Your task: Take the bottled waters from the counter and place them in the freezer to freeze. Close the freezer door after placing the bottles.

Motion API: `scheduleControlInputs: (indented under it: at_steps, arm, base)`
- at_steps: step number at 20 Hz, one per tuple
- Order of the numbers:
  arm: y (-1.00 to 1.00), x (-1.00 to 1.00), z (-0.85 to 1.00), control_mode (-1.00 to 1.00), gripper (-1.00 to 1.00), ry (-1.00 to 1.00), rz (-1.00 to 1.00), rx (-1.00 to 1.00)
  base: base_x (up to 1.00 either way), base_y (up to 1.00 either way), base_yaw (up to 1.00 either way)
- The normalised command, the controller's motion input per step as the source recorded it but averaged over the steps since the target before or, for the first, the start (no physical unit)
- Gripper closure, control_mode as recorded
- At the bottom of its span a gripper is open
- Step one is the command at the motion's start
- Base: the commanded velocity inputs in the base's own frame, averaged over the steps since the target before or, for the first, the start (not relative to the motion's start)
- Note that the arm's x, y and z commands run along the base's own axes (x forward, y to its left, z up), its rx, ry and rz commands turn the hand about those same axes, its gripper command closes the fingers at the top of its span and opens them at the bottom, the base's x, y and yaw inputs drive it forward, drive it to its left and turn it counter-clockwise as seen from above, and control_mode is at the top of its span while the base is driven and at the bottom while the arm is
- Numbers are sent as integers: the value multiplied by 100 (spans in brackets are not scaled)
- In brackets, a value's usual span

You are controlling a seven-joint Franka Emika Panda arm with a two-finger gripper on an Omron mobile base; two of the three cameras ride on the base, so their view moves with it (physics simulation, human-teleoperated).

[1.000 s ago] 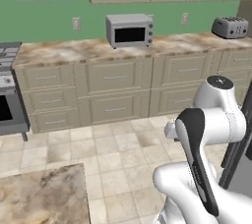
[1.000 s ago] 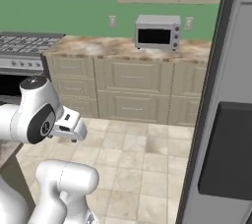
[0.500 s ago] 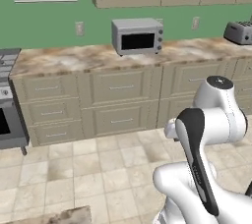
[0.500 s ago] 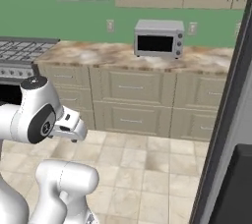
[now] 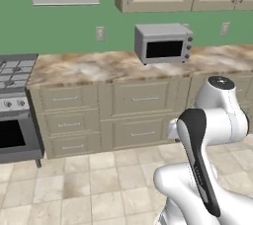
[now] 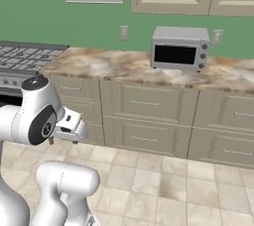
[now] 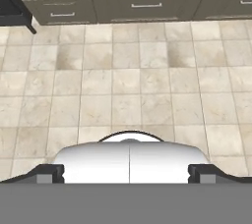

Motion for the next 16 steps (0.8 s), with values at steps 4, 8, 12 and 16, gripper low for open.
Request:
scheduleControlInputs:
  at_steps: [4,8,12,16]
  arm:
    - [0,0,0,100,-100,0,0,0]
    - [0,0,0,100,-100,0,0,0]
    - [0,0,0,100,-100,0,0,0]
    - [0,0,0,100,-100,0,0,0]
  base:
    - [87,53,23]
    - [91,49,31]
    - [85,49,40]
    - [78,57,45]
